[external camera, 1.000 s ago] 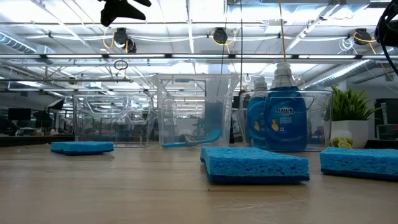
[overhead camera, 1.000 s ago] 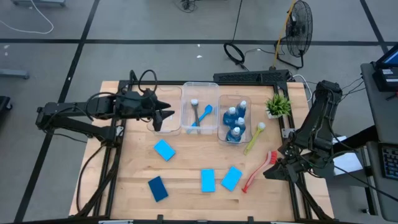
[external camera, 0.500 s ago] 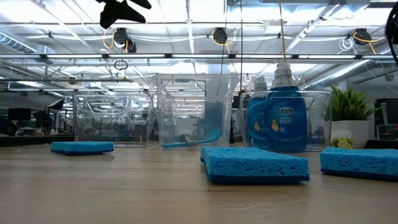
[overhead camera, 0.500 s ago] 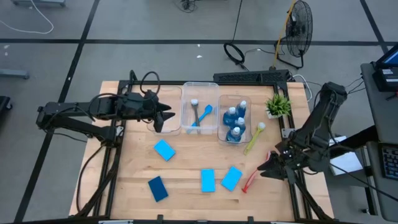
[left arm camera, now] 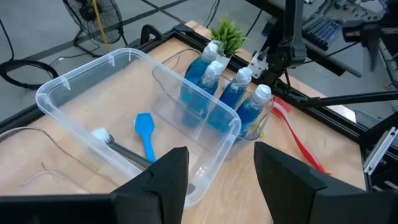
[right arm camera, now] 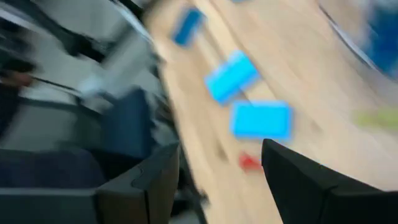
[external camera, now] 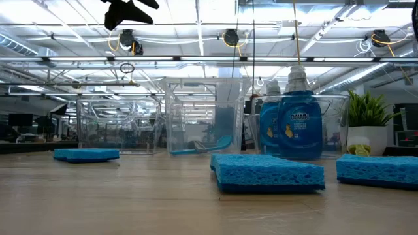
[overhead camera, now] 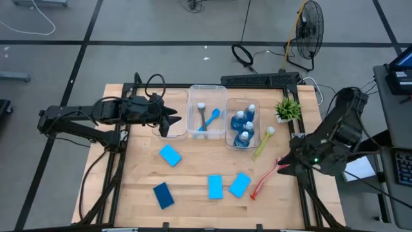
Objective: Pick & Place Kitchen Sink Supplies
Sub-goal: Put the red dish brush into the white transparent bin
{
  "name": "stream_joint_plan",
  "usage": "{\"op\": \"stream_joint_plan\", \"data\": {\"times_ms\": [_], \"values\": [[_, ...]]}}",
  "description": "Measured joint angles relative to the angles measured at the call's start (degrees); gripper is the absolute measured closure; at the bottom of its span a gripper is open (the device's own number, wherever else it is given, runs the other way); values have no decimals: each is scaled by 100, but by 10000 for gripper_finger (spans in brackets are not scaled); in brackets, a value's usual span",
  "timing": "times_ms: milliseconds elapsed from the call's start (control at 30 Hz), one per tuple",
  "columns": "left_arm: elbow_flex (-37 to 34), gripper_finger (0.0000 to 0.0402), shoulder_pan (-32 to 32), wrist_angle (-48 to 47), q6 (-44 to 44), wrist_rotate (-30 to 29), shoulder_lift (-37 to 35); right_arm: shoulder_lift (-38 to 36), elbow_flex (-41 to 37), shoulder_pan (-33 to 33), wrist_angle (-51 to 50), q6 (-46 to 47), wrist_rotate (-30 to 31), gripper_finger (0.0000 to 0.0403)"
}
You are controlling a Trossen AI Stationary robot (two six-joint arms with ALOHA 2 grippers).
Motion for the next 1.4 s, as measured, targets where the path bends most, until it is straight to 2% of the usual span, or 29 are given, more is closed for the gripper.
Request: {"op": "stream_joint_plan", "data": {"times_ms": [100,167,300,467,767,900,1200,1400], "values": [[0,215,0,0,13,0,0,265,300,-134,-1086,672,-816,190],[0,215,0,0,17,-1,0,431,305,-238,-1467,974,-1309,190],[4,215,0,0,20,-2,0,660,30,-415,-1744,1758,-2072,190],[4,215,0,0,38,-67,0,691,-556,-461,-1488,2992,-2859,190],[7,215,-6,-2,142,-105,0,607,-1818,-459,-227,5154,-2860,190],[7,215,-31,-4,221,-104,0,476,-2422,-459,543,5683,-2834,190],[7,215,-31,-34,396,-81,0,398,-3108,-616,1785,5773,-2817,190],[7,215,-31,-35,457,-75,0,398,-3138,-784,1770,5780,-2163,190]]}}
